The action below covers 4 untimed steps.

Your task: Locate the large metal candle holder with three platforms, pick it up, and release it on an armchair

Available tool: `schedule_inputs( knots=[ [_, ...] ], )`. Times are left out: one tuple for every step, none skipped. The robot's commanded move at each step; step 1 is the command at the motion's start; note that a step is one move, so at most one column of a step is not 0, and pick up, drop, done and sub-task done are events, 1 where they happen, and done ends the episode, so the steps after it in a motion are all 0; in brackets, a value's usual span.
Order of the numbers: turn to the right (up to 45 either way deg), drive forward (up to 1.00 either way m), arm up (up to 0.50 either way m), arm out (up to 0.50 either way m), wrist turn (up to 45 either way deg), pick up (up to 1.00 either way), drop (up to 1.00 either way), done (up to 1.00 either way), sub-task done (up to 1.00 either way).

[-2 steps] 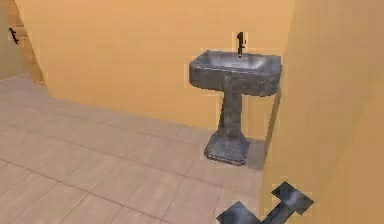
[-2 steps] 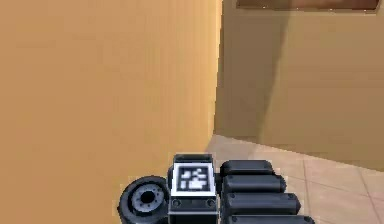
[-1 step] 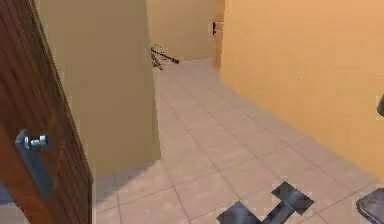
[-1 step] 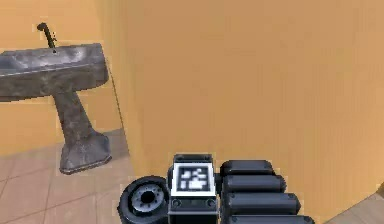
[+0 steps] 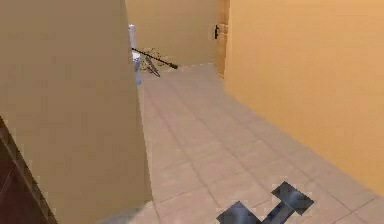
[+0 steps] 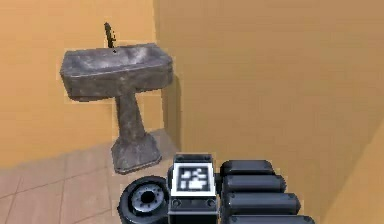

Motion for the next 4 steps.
schedule_inputs(
  knots=[
    [6.0, 0.00, 0.00, 0.00, 0.0, 0.00, 0.00, 0.00, 0.00],
    [0.0, 1.00, 0.00, 0.00, 0.0, 0.00, 0.00, 0.00, 0.00],
    [6.0, 0.00, 0.00, 0.00, 0.0, 0.00, 0.00, 0.00, 0.00],
    [0.0, 0.05, 0.00, 0.00, 0.0, 0.00, 0.00, 0.00, 0.00]
  ],
)
